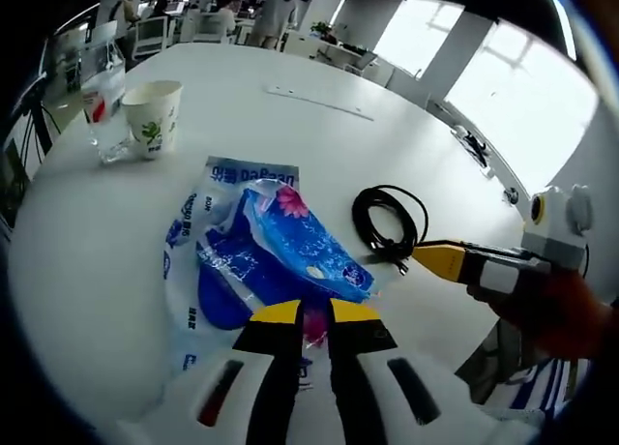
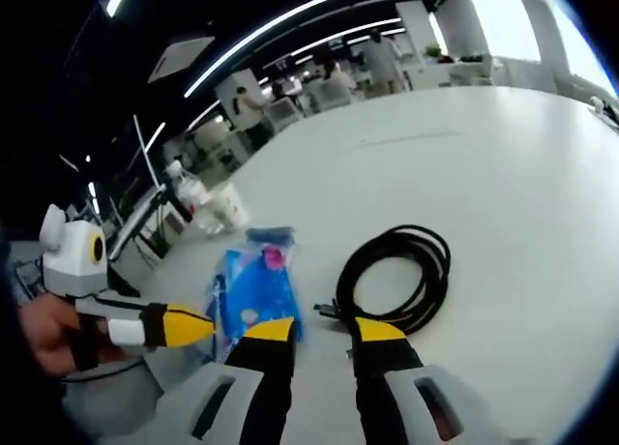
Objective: Arrange the tabletop items into an orderly group along one side of the table until the central work area is clear of visible clutter.
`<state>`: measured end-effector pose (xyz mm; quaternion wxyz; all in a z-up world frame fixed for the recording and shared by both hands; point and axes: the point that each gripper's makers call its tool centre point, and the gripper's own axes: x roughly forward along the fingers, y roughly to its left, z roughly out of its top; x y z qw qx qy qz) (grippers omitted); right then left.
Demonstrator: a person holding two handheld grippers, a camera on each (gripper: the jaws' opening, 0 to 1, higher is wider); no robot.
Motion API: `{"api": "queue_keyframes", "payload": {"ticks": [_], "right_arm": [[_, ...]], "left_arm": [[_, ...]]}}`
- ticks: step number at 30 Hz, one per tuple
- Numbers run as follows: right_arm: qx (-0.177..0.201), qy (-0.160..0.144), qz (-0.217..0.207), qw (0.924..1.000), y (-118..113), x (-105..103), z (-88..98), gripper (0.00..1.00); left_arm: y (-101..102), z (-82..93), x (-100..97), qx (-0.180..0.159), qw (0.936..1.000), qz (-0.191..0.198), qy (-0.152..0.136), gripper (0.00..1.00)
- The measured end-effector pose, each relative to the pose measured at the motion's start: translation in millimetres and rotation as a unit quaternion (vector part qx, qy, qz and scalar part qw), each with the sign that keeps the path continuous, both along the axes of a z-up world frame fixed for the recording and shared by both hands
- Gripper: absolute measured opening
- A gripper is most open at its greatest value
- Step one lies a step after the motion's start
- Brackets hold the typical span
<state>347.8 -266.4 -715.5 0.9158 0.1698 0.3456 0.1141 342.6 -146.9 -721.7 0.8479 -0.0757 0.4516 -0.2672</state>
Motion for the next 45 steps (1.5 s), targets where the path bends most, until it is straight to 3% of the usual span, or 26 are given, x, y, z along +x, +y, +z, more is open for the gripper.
{"api": "queue_keyframes", "payload": {"ticks": [4, 11, 22, 28, 33, 40, 45], "right_arm": [[0.002, -0.002, -0.002, 1.0, 1, -1, 1.7, 0.2], [0.014, 0.004, 0.01, 0.9998, 12, -7, 0.4, 0.23], [0.054, 0.05, 0.052, 0.9959, 58, -20, -15.3, 0.32], [0.066, 0.076, 0.065, 0.9928, 80, -28, -23.0, 0.38], [0.061, 0.088, 0.075, 0.9914, 94, -33, -27.9, 0.37], [0.048, 0.098, 0.072, 0.9914, 92, -31, -32.0, 0.33], [0.037, 0.099, 0.068, 0.992, 91, -27, -31.7, 0.25]], "left_arm": [[-5, 0.6, -4.1, -0.012, 0.9999, 0.002, 0.005, 0.06], [-10, -3.4, -11.2, -0.003, 0.9999, -0.012, 0.008, 0.06], [-10, -4.1, -13.0, -0.005, 0.9998, -0.016, 0.011, 0.06], [-1, -4.4, -6.6, 0.01, 0.9998, -0.015, -0.006, 0.06], [5, -4.9, -3.4, 0.013, 0.9999, -0.007, -0.009, 0.06], [26, -2.3, 11.1, 0.02, 0.9993, 0.021, -0.022, 0.06], [38, -3.9, 16.3, 0.019, 0.9987, 0.043, -0.018, 0.07]]}}
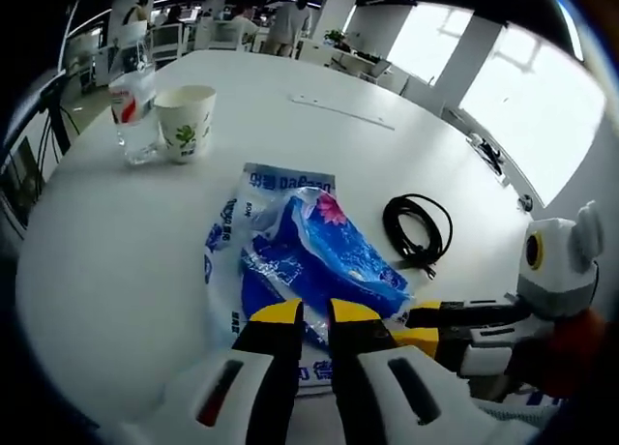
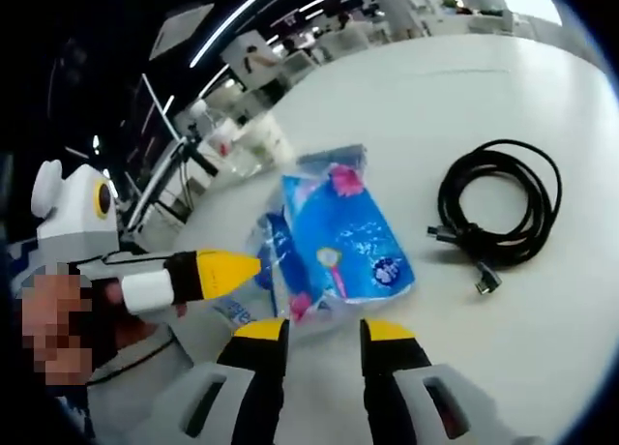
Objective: Arrange the tabletop items into an orderly group along one side of the table until the central work area is clear of visible clutter.
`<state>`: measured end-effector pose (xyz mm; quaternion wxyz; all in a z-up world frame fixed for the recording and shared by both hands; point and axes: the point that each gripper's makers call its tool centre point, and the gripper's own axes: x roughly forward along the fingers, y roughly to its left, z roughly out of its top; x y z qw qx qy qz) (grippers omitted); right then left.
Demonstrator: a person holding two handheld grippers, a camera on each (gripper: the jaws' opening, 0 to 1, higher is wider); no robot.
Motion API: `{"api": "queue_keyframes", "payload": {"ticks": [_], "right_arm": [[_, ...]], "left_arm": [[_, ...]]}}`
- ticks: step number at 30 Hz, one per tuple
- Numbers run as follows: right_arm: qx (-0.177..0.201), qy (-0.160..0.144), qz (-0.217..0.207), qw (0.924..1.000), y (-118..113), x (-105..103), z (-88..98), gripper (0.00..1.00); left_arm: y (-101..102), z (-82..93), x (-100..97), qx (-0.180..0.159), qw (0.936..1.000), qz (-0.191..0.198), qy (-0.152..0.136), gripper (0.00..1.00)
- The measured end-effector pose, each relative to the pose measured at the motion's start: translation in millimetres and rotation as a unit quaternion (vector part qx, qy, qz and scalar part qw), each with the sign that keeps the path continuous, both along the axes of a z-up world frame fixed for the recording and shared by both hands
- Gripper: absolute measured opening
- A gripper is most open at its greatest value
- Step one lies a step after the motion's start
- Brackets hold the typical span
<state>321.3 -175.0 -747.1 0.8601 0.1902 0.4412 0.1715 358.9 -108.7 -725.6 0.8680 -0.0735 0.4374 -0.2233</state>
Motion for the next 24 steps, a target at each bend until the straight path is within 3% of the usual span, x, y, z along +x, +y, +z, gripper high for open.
{"api": "queue_keyframes", "payload": {"ticks": [6, 17, 24], "right_arm": [[-0.022, 0.0, -0.005, 0.9997, -9, 2, -2.9, 0.12], [-0.046, -0.006, -0.007, 0.9989, -24, -7, -5.4, 0.09], [-0.069, -0.01, 0.009, 0.9975, -31, -13, -6.0, 0.06]], "left_arm": [[8, -1.0, 5.3, 0.006, 1.0, 0.007, -0.003, 0.08], [19, -5.3, 8.0, 0.044, 0.999, 0.001, -0.011, 0.15], [16, -4.5, 7.4, 0.043, 0.999, -0.001, -0.013, 0.17]]}}
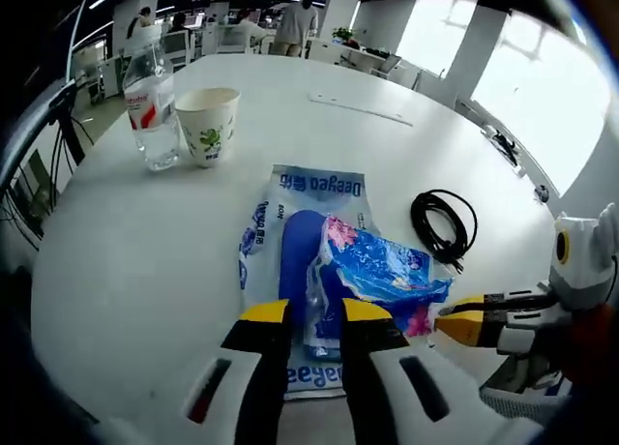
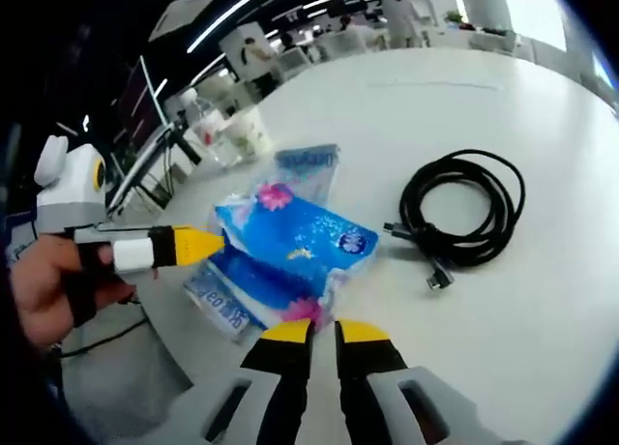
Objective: Arrange the tabletop items into an orderly group along one side of the table until the central work area is clear of visible clutter.
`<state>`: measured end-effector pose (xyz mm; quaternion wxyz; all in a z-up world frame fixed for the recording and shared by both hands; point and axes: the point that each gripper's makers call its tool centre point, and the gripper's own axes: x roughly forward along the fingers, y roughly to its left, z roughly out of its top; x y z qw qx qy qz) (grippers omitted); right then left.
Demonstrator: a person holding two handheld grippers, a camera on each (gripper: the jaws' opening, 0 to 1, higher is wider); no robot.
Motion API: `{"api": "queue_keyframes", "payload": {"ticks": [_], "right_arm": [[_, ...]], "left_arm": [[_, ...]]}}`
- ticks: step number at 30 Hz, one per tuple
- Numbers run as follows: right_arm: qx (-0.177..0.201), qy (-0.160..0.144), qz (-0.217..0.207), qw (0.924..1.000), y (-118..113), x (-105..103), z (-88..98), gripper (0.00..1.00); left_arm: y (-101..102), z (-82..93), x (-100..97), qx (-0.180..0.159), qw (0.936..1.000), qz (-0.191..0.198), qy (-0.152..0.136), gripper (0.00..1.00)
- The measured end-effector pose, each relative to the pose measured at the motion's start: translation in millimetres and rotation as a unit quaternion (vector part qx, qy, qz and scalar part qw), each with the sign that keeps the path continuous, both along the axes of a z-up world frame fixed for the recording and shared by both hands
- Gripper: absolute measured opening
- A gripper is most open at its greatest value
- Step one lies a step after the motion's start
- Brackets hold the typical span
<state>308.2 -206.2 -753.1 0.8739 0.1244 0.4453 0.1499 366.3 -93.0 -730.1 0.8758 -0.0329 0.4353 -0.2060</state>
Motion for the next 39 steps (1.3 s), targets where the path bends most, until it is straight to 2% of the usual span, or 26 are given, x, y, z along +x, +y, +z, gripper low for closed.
{"api": "queue_keyframes", "payload": {"ticks": [6, 11, 17, 22, 26, 29, 31, 33, 39], "right_arm": [[-0.017, -0.009, 0.015, 0.9997, -1, -2, 4.2, 0.05], [-0.018, -0.009, 0.004, 0.9998, -7, 0, 2.3, 0.07], [-0.016, -0.007, 0.017, 0.9997, 0, -3, 2.7, 0.18], [-0.014, -0.006, 0.022, 0.9996, 3, -3, 1.8, 0.22], [-0.023, -0.002, 0.021, 0.9995, 1, -2, 0.3, 0.19], [-0.035, 0.007, 0.019, 0.9992, -4, -2, -5.3, 0.11], [-0.037, 0.015, 0.01, 0.9992, -9, -3, -7.6, 0.02], [-0.021, 0.02, -0.006, 0.9995, -9, -3, -6.0, 0.01], [-0.023, 0.01, 0.004, 0.9997, -5, -3, -1.2, 0.0]], "left_arm": [[-2, -3.4, -2.7, 0.004, 1.0, -0.006, 0.003, 0.16], [-6, -6.0, -8.6, 0.006, 0.9998, -0.015, 0.009, 0.16], [-7, -5.1, -9.3, 0.009, 0.9997, -0.022, 0.005, 0.12], [-10, -6.7, -11.9, 0.005, 0.9996, -0.027, 0.007, 0.1], [-11, -7.0, -12.7, 0.004, 0.9995, -0.03, 0.006, 0.05], [-11, -6.1, -13.5, 0.0, 0.9996, -0.028, 0.006, 0.01], [-10, -6.0, -14.7, -0.001, 0.9996, -0.026, 0.009, 0.0], [-10, -5.7, -15.8, -0.003, 0.9996, -0.026, 0.01, 0.0], [-9, -3.1, -16.3, -0.004, 0.9997, -0.022, 0.009, 0.0]]}}
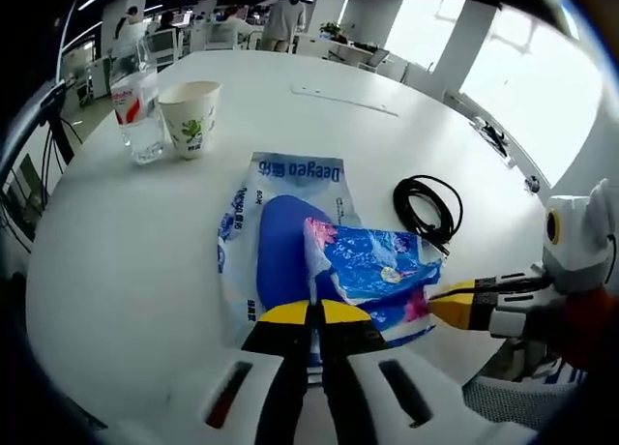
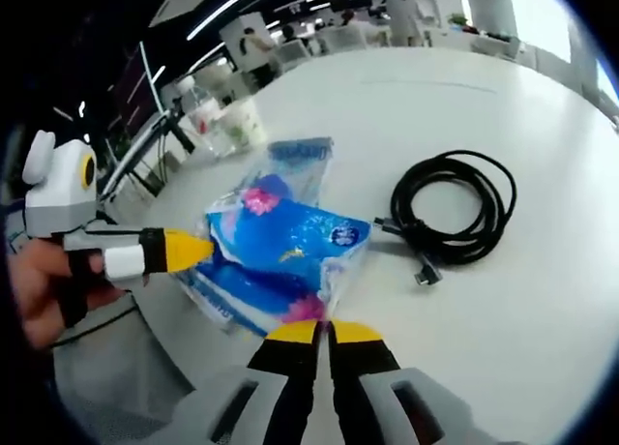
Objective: Arrange the tabletop items into an orderly group along one side of the table until the central work area is clear of visible clutter.
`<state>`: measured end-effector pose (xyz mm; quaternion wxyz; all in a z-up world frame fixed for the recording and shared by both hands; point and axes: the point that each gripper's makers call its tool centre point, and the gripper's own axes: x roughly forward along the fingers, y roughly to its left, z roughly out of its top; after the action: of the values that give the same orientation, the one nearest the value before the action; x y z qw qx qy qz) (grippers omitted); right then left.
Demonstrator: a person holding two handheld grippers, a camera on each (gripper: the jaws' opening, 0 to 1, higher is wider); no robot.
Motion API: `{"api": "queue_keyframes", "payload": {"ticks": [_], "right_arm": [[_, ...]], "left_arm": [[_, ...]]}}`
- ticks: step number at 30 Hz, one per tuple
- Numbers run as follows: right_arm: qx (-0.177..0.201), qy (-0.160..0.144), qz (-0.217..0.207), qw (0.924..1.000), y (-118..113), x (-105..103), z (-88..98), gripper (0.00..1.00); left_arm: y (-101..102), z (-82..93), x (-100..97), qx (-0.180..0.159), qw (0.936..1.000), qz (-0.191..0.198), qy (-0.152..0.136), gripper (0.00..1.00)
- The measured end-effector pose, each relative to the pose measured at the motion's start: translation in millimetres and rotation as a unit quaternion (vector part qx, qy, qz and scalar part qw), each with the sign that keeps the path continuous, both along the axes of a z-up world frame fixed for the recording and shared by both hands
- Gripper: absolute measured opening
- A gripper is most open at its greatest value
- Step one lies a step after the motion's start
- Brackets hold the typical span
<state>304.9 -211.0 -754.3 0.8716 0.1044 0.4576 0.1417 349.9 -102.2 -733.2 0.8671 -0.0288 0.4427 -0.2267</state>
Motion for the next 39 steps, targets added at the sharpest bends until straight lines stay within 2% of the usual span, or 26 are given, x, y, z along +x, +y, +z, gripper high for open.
{"api": "queue_keyframes", "payload": {"ticks": [11, 16, 25, 35, 39], "right_arm": [[0.006, -0.012, -0.001, 0.9999, -1, 2, 6.8, 0.0], [0.011, -0.021, 0.001, 0.9997, -2, 6, 12.3, 0.0], [0.016, -0.032, -0.004, 0.9994, -6, 14, 18.0, 0.0], [0.021, -0.046, -0.025, 0.9984, -26, 29, 27.7, 0.0], [0.017, -0.051, -0.031, 0.9981, -36, 36, 32.1, 0.0]], "left_arm": [[0, 5.3, 1.1, -0.009, 0.9999, 0.011, -0.002, 0.0], [-2, 13.7, 6.4, -0.009, 0.9997, 0.015, -0.015, 0.0], [-7, 19.4, 14.6, -0.016, 0.9995, 0.014, -0.023, 0.0], [-25, 26.8, 31.0, -0.031, 0.9991, 0.003, -0.028, 0.0], [-40, 33.3, 40.9, -0.031, 0.9987, -0.016, -0.037, 0.0]]}}
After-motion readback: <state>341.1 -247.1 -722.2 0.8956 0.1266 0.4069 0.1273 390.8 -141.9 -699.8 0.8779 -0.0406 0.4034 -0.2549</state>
